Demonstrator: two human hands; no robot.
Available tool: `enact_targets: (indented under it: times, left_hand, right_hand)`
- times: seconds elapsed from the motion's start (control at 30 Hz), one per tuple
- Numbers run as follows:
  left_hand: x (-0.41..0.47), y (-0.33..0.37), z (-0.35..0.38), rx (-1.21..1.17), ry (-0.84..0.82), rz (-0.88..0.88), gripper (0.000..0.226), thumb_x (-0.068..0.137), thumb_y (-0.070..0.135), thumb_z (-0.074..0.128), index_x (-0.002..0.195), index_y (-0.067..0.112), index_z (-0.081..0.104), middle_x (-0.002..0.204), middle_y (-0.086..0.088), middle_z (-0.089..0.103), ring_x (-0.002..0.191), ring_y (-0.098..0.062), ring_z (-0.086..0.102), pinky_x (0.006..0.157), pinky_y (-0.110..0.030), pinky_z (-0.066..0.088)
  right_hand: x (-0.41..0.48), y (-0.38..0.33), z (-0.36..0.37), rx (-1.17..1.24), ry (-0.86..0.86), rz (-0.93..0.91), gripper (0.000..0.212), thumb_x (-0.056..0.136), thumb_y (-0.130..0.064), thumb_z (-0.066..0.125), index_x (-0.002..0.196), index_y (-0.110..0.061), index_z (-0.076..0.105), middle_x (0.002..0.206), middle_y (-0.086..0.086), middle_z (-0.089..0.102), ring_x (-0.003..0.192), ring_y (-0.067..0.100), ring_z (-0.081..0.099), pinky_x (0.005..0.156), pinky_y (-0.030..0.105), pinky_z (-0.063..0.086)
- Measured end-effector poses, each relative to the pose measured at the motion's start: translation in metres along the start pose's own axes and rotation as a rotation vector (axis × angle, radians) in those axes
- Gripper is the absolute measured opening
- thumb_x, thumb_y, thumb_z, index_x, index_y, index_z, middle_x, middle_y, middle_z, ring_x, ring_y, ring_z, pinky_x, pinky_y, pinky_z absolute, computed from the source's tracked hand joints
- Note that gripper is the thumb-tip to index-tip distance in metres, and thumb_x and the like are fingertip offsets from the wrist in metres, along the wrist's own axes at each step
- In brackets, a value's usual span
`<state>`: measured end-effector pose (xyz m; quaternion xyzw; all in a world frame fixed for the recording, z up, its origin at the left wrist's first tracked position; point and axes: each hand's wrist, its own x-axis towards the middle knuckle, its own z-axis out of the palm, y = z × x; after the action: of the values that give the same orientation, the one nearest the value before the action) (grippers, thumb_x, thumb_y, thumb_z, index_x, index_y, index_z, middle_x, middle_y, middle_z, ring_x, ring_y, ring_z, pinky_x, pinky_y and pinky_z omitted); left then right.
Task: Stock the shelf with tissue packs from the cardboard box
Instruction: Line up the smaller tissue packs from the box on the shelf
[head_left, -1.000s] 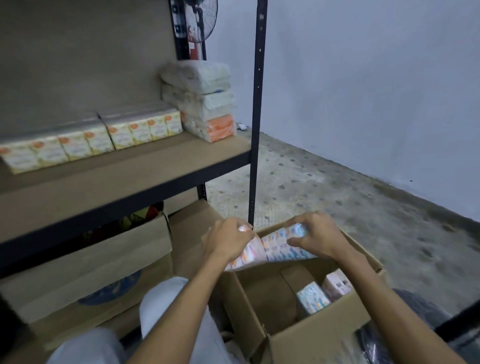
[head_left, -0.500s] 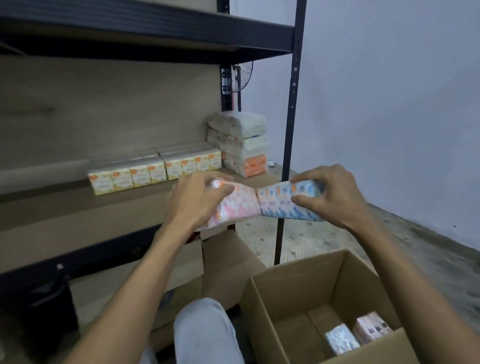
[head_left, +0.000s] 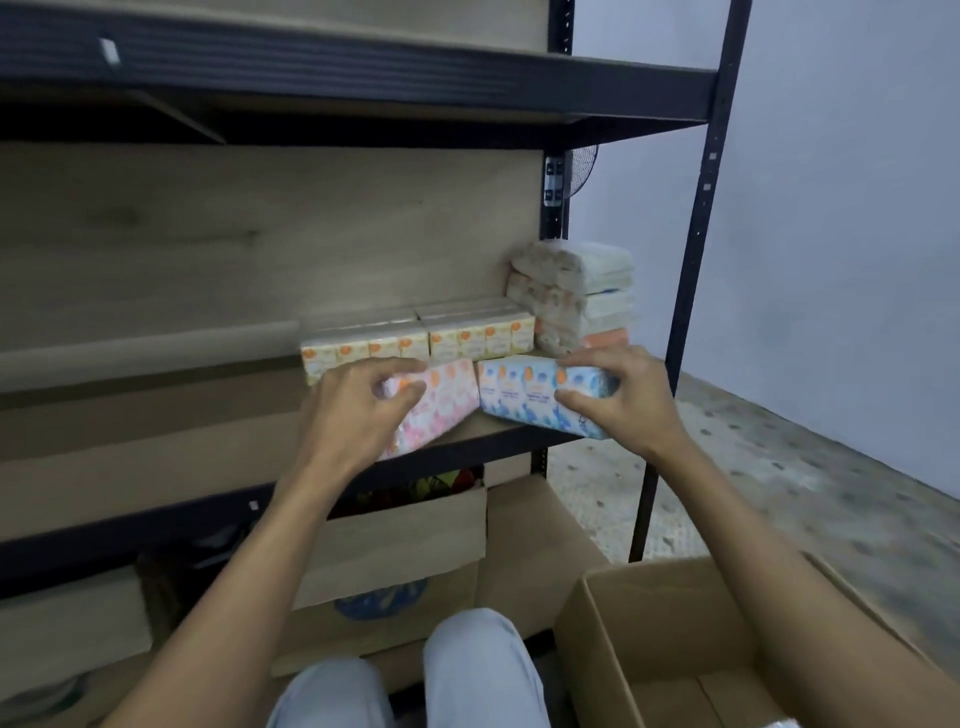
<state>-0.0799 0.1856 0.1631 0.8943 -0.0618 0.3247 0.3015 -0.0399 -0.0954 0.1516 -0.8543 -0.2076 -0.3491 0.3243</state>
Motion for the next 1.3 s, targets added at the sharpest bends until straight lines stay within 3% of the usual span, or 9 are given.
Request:
enact_targets:
  times: [0.13,0.3,0.4,0.53,0.67,0.8,0.93,1.03,1.3]
  left_hand:
    - [0.007,-0.035,0.003,0.027,-0.066,0.064,0.024,0.087,0.039,0.063,0.109,0.035,0.07,0.117,0.012,0.068,0.099,-0.01,0.06,0.087,-0.037,0.05]
    - [0.017,-0.078,0.005,0.001,-0.179,0.128,0.026,0.089,0.027,0.064,0.114,0.03,0.068,0.12,0.016,0.065,0.113,-0.003,0.056,0.096,-0.035,0.047]
    - [0.024,-0.1,0.006,0.046,-0.227,0.131,0.029,0.092,0.025,0.06,0.12,0.031,0.064,0.126,0.015,0.061,0.12,-0.005,0.052,0.104,-0.034,0.038]
    - [0.039,-0.119,0.008,0.198,-0.273,0.113,0.038,0.092,0.015,0.057,0.125,0.035,0.057,0.135,0.013,0.055,0.13,-0.009,0.044,0.114,-0.036,0.014]
    - [0.051,-0.116,0.009,0.281,-0.288,0.046,0.057,0.084,-0.001,0.056,0.132,0.029,0.051,0.142,0.004,0.05,0.133,-0.018,0.041,0.115,-0.041,0.018]
    - [0.06,-0.085,0.022,0.192,-0.26,0.001,0.055,0.089,0.015,0.059,0.14,0.029,0.044,0.148,0.005,0.042,0.136,-0.02,0.034,0.114,-0.04,0.021]
    - [0.077,-0.077,0.053,0.238,-0.293,-0.046,0.062,0.091,0.038,0.058,0.146,0.03,0.032,0.155,0.001,0.032,0.144,-0.021,0.022,0.118,-0.046,0.014]
    - [0.082,-0.088,0.072,0.415,-0.298,-0.114,0.064,0.092,0.048,0.051,0.148,0.031,0.025,0.157,0.0,0.025,0.146,-0.023,0.017,0.119,-0.049,0.01]
    - [0.091,-0.116,0.083,0.504,-0.166,0.052,0.054,0.091,0.033,0.059,0.142,0.032,0.041,0.148,0.005,0.043,0.137,-0.018,0.036,0.114,-0.042,0.021]
  right_hand:
    - [0.012,0.006,0.025,0.02,-0.134,-0.027,0.036,0.069,-0.031,0.08,0.104,-0.028,0.071,0.103,-0.018,0.062,0.099,0.0,0.051,0.087,0.022,0.039]
    - [0.029,0.029,0.043,0.007,-0.293,0.032,0.041,0.071,-0.024,0.08,0.109,-0.026,0.066,0.11,-0.017,0.057,0.103,-0.002,0.047,0.083,0.008,0.033]
    - [0.036,0.049,0.052,-0.033,-0.344,0.064,0.042,0.072,-0.019,0.079,0.109,-0.026,0.061,0.119,-0.009,0.059,0.107,0.006,0.05,0.089,0.022,0.037]
    - [0.049,0.069,0.063,-0.178,-0.352,0.079,0.046,0.073,-0.015,0.077,0.11,-0.031,0.055,0.125,-0.007,0.058,0.117,0.018,0.051,0.106,0.044,0.034]
    - [0.066,0.07,0.075,-0.304,-0.389,0.093,0.058,0.071,-0.014,0.072,0.117,-0.038,0.047,0.129,-0.002,0.055,0.123,0.025,0.045,0.11,0.048,0.026]
    - [0.077,0.049,0.102,-0.249,-0.297,0.021,0.061,0.075,-0.034,0.073,0.129,-0.032,0.047,0.137,0.001,0.052,0.13,0.027,0.041,0.109,0.049,0.031]
    - [0.078,0.033,0.134,-0.367,-0.369,0.124,0.07,0.082,-0.049,0.062,0.142,-0.032,0.032,0.154,0.001,0.029,0.143,0.025,0.018,0.115,0.054,0.011]
    - [0.076,0.037,0.145,-0.498,-0.382,0.13,0.07,0.085,-0.05,0.058,0.144,-0.032,0.026,0.155,0.001,0.024,0.144,0.023,0.016,0.115,0.055,0.004]
    - [0.095,0.078,0.145,-0.398,-0.356,0.02,0.064,0.08,-0.042,0.068,0.137,-0.037,0.04,0.147,-0.006,0.041,0.138,0.018,0.032,0.112,0.048,0.014]
